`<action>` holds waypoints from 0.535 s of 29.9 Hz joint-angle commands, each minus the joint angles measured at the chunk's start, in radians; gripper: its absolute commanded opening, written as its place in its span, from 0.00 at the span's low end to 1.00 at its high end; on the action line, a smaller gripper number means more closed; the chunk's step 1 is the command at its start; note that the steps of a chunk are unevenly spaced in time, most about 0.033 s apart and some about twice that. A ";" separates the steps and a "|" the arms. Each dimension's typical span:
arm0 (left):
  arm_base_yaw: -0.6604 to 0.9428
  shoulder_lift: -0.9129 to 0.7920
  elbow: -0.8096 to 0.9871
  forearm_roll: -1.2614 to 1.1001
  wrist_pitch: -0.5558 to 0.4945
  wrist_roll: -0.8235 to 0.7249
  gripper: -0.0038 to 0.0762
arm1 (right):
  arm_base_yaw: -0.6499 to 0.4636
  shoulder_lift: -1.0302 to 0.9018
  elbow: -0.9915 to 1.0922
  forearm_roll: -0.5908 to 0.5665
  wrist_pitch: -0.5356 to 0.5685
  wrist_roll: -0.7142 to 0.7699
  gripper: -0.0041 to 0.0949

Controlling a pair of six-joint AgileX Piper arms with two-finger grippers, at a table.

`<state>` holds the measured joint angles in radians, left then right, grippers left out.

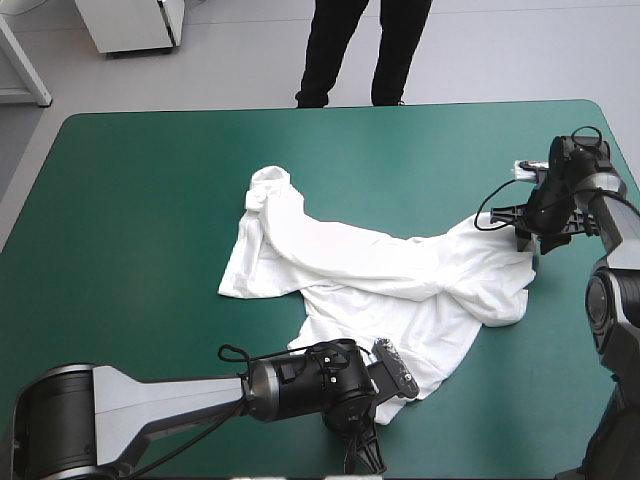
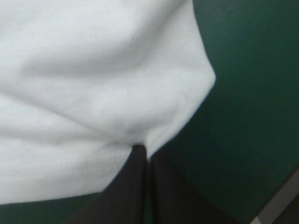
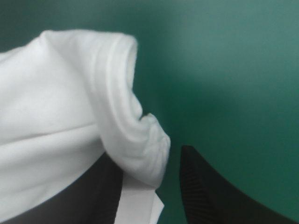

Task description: Fold the cloth

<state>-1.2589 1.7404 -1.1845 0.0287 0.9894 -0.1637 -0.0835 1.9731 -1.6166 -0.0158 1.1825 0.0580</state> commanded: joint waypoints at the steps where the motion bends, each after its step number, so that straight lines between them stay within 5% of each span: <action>1: -0.004 -0.011 -0.009 -0.060 -0.030 -0.013 0.02 | -0.008 -0.041 -0.021 0.030 -0.009 -0.019 0.42; 5: -0.004 -0.011 -0.009 -0.060 -0.030 -0.013 0.02 | -0.008 -0.016 -0.019 0.045 0.017 -0.019 0.32; 9: -0.004 -0.011 -0.009 -0.056 -0.030 -0.013 0.02 | -0.008 0.000 -0.019 0.045 0.021 -0.019 0.04; 16: -0.004 -0.011 -0.009 -0.050 -0.028 -0.011 0.02 | -0.008 -0.031 -0.021 0.045 0.032 -0.024 0.02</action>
<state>-1.2564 1.7405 -1.1845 0.0242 0.9884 -0.1646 -0.0873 2.0097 -1.6185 0.0185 1.2005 0.0458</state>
